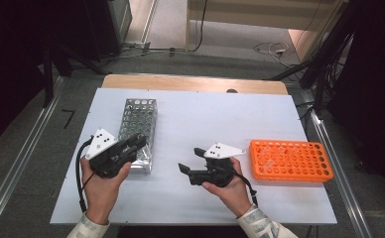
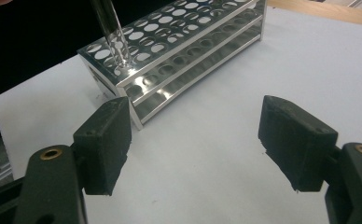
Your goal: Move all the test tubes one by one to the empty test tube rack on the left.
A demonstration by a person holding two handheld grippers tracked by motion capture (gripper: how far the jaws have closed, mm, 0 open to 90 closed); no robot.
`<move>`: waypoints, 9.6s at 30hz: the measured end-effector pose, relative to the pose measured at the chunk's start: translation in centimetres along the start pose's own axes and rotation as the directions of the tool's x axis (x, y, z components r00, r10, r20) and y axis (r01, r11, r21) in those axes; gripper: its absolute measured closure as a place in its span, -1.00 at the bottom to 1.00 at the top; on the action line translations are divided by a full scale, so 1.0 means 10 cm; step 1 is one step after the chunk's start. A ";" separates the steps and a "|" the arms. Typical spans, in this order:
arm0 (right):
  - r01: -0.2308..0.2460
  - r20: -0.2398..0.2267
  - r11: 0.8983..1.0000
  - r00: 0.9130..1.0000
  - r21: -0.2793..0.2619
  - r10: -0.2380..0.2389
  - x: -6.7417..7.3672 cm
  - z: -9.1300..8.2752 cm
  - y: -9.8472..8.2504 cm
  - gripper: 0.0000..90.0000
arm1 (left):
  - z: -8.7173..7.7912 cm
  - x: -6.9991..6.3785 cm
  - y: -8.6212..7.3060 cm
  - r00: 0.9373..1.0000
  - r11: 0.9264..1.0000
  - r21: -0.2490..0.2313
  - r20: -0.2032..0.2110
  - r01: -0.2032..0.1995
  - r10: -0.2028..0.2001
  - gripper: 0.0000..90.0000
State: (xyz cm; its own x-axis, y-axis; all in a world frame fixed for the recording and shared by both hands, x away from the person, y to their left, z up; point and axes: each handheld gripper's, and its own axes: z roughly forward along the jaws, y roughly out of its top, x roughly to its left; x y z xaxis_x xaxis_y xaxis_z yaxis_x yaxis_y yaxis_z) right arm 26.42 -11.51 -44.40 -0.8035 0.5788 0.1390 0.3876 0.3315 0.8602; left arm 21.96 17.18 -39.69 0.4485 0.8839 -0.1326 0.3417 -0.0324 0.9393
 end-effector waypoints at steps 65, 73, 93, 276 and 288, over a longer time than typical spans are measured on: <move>0.012 0.009 1.000 1.000 -0.005 -0.012 0.02 -0.07 -0.04 -0.46 | 0.12 -0.03 -0.43 0.995 0.994 0.104 -0.084 -0.046 0.054 0.12; 0.011 0.039 1.000 0.999 0.007 -0.011 -0.02 -0.17 -0.06 -0.47 | 0.11 0.06 -0.44 0.997 0.998 0.049 -0.063 0.044 -0.040 -0.30; -0.001 0.141 0.999 0.990 -0.038 0.007 -0.20 -0.78 -0.26 -0.49 | 0.08 0.13 -0.43 0.992 0.997 0.019 -0.106 0.071 -0.069 -0.46; 0.070 0.134 0.997 0.988 0.031 -0.074 -0.19 -0.36 -0.29 0.63 | 0.51 -0.62 -0.30 0.994 0.995 0.055 0.079 -0.081 0.076 -0.48; 0.077 0.123 0.996 0.989 0.041 -0.081 -0.24 -0.20 -0.19 0.63 | 0.66 -0.64 -0.20 0.990 0.996 0.043 0.119 -0.082 0.076 -0.47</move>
State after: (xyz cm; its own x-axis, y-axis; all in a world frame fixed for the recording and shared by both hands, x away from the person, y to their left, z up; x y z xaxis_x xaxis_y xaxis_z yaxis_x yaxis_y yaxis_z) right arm 26.73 -15.04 -45.37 -0.7705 0.6374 0.0069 0.3428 0.4052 0.8475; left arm 23.85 8.48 -42.79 0.5685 0.8168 -0.0976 0.3388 -0.1244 0.9326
